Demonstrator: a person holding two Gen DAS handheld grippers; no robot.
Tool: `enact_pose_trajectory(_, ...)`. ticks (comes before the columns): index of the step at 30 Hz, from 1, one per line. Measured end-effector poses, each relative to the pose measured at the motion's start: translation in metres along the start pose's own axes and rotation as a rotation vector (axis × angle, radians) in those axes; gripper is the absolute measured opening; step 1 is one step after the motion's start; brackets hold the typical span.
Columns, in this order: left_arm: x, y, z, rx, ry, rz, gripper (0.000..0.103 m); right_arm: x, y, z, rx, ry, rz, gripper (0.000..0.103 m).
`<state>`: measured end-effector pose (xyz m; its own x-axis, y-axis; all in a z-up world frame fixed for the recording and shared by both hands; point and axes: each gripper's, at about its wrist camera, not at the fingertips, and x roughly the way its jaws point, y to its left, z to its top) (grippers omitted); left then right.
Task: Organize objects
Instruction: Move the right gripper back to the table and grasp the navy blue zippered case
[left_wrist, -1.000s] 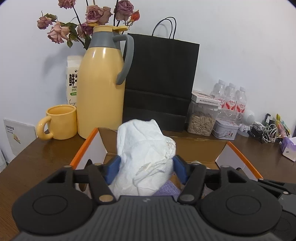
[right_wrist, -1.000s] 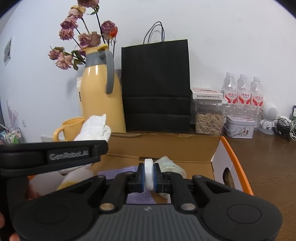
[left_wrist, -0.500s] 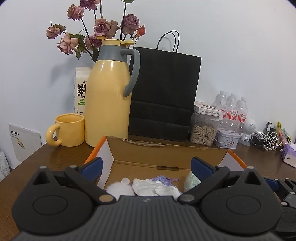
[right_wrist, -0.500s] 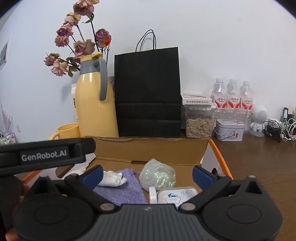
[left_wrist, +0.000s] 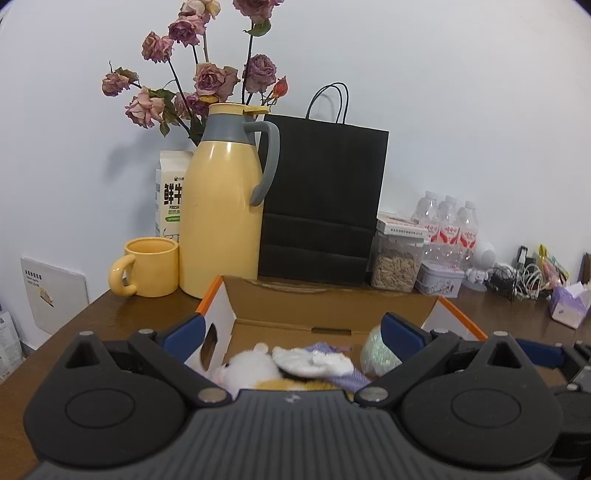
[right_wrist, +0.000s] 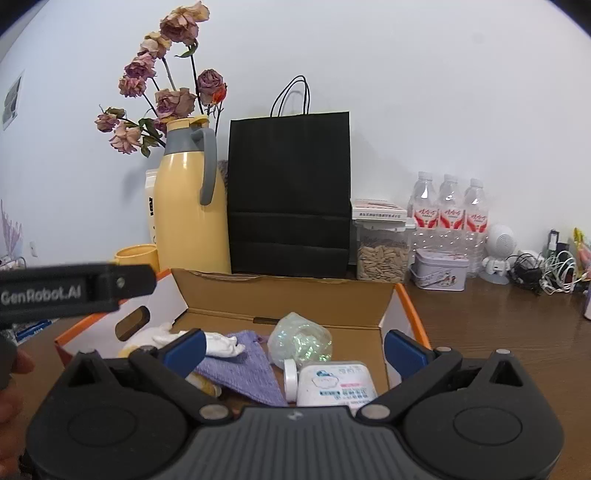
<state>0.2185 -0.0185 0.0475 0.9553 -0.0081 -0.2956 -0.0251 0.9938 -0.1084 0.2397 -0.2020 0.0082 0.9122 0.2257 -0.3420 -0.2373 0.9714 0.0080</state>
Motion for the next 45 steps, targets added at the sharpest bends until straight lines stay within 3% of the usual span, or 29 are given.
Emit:
enact_pose_trajectory(9,-0.043,0.011,-0.004,0.018,0.007,0.004,0.103,-0.045,0.002,-0.012,-0.021,0.002,-0.001,0.103)
enact_pose_trajectory(17,-0.072,0.032,-0.016,0.041,0.061,0.051,0.103,-0.068,0.004,-0.036,-0.031,0.078,-0.001,0.103)
enact_pose_trajectory(32,-0.094,0.069,-0.053,0.04,0.2,0.107,0.103,-0.064,0.007,-0.074,-0.029,0.252,0.018,0.102)
enact_pose_trajectory(39,-0.096,0.076,-0.068,0.055,0.256,0.099,0.103,-0.05,0.006,-0.072,0.001,0.3,0.057,0.074)
enact_pose_trajectory(45,-0.094,0.078,-0.074,0.047,0.28,0.098,0.103,-0.039,0.004,-0.072,0.03,0.329,0.055,0.075)
